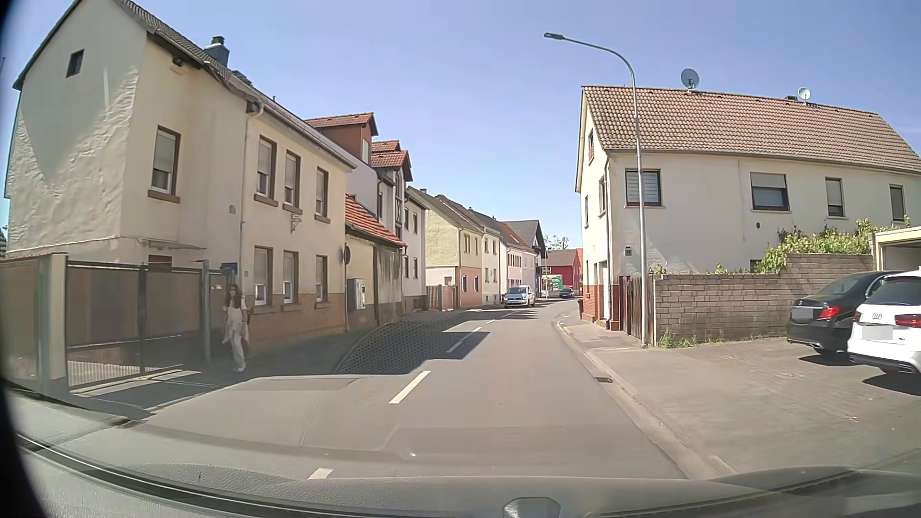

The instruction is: Follow the waypoints while adhering to traffic rules and regulations

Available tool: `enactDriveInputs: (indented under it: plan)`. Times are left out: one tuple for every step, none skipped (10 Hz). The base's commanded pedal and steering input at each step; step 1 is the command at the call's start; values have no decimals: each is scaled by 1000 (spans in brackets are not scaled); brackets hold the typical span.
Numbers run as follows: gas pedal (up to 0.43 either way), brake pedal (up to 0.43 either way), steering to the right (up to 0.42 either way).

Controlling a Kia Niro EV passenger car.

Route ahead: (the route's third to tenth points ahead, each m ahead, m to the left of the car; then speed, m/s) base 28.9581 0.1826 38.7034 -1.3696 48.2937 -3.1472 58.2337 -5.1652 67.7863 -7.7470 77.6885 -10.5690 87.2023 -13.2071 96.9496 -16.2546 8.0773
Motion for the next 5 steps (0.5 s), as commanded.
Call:
enactDriveInputs:
  plan:
    - [79,30,18]
    - [79,30,19]
    - [79,30,18]
    - [79,30,18]
    - [79,30,18]
